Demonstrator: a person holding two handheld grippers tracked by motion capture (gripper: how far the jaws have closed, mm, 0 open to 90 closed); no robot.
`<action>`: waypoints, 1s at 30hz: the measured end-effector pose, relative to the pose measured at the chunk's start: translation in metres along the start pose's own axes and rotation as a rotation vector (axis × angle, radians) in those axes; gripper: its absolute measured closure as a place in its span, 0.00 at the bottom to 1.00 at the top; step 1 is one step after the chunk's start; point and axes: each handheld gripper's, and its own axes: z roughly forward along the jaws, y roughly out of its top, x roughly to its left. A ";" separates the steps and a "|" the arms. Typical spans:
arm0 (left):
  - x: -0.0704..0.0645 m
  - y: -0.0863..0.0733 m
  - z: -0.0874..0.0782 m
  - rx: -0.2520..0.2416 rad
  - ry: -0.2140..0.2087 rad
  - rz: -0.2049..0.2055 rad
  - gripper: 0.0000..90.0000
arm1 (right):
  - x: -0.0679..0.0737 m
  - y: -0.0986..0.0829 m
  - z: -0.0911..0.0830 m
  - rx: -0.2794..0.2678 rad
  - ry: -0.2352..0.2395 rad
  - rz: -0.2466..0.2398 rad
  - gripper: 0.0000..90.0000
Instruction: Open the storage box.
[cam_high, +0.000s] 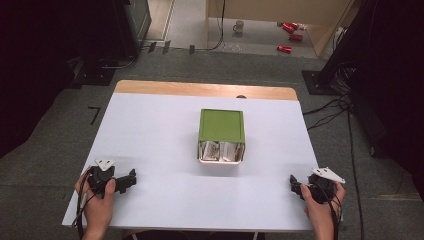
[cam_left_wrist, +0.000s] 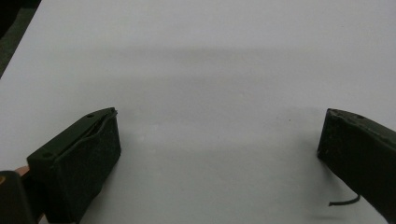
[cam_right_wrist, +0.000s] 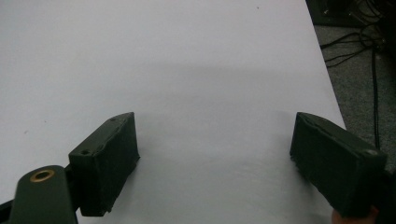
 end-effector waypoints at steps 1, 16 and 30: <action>0.000 0.000 0.000 0.000 0.000 0.000 0.00 | 0.000 0.000 0.000 0.001 -0.001 0.001 0.16; 0.000 0.000 0.000 0.001 0.000 0.000 0.00 | 0.011 0.012 -0.013 -0.065 0.010 0.074 0.16; 0.000 0.000 0.000 0.001 0.000 0.001 0.00 | 0.034 0.030 -0.029 -0.128 0.056 0.091 0.16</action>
